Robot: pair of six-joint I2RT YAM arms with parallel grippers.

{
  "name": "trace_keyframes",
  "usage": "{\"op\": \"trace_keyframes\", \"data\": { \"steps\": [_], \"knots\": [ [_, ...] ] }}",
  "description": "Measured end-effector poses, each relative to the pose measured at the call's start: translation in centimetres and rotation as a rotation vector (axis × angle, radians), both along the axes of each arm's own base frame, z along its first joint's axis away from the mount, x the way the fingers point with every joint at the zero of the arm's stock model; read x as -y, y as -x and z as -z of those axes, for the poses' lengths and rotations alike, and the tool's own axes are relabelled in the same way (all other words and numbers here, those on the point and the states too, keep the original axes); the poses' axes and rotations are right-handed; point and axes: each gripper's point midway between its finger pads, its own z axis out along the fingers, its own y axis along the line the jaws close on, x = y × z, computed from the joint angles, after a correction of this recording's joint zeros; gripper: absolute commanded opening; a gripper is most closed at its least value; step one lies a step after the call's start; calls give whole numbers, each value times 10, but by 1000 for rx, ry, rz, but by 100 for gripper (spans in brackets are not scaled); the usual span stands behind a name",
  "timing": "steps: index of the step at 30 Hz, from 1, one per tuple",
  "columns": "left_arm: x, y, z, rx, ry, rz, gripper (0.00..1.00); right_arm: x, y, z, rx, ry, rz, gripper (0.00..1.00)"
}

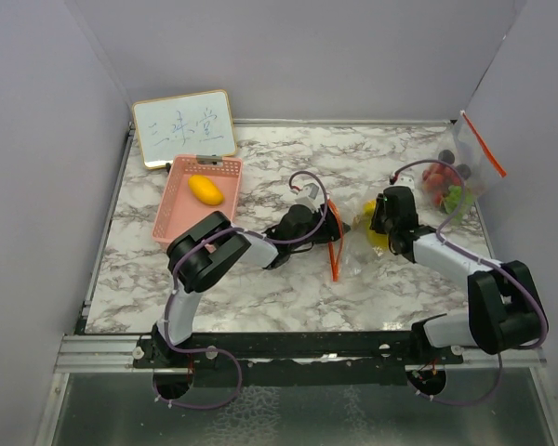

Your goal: Open the zip-top bag and remove the fake food

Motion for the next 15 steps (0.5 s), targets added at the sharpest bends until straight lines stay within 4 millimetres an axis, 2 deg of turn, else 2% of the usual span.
{"op": "trace_keyframes", "data": {
  "steps": [7,13,15],
  "knots": [
    [4,-3,2,7,-3,2,46,-18,5,-5,15,-90,-64,10],
    [10,-9,3,14,6,4,46,-30,10,-22,52,-163,-109,9],
    [11,-9,4,13,6,6,46,-31,11,-28,67,-173,-113,12]
  ]
}}
